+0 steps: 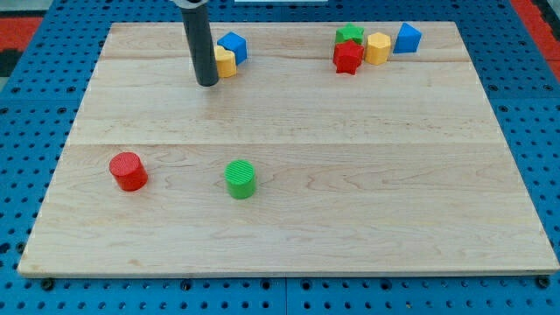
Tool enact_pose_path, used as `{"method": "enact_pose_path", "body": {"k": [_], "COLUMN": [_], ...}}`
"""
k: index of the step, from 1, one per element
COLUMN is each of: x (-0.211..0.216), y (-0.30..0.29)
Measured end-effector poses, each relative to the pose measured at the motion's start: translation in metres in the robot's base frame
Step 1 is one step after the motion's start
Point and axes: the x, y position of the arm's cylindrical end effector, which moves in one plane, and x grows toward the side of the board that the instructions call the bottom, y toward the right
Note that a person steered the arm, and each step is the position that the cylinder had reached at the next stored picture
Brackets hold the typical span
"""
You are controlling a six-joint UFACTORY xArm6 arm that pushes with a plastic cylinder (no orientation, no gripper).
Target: Move the blue cube and yellow heart to the top side
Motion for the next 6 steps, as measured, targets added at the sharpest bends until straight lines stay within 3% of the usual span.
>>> {"method": "enact_pose_path", "body": {"k": [1, 2, 4, 6], "x": [-0.043, -0.026, 0.049, 0.117], "y": [0.005, 0.019, 0.018, 0.062]}}
